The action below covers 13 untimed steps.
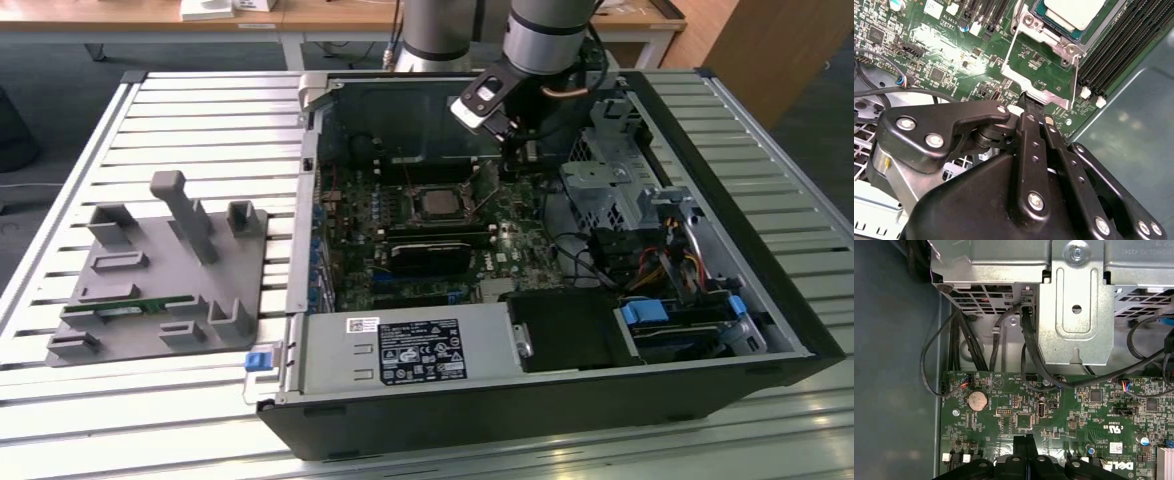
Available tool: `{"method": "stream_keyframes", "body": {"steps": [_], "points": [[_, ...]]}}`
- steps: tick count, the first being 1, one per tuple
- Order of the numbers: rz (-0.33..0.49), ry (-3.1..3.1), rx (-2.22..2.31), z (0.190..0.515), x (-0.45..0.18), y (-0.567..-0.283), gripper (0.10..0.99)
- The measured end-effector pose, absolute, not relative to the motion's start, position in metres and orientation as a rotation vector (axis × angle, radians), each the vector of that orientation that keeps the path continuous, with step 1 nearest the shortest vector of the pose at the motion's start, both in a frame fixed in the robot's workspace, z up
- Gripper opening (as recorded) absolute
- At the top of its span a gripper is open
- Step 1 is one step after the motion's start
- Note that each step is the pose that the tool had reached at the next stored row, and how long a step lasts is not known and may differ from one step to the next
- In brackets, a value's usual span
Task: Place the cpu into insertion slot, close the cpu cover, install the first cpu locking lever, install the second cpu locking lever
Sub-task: 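Close the cpu cover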
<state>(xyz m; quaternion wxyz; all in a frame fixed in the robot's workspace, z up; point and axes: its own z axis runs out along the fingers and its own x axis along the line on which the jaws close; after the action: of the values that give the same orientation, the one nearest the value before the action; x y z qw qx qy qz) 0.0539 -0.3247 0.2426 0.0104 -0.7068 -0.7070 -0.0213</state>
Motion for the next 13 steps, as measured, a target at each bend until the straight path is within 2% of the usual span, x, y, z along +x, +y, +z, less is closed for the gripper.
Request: {"method": "stream_keyframes", "body": {"steps": [13], "points": [[-0.067,-2.206,-2.206,0.2425,0.051,-0.3247,0.106]]}}
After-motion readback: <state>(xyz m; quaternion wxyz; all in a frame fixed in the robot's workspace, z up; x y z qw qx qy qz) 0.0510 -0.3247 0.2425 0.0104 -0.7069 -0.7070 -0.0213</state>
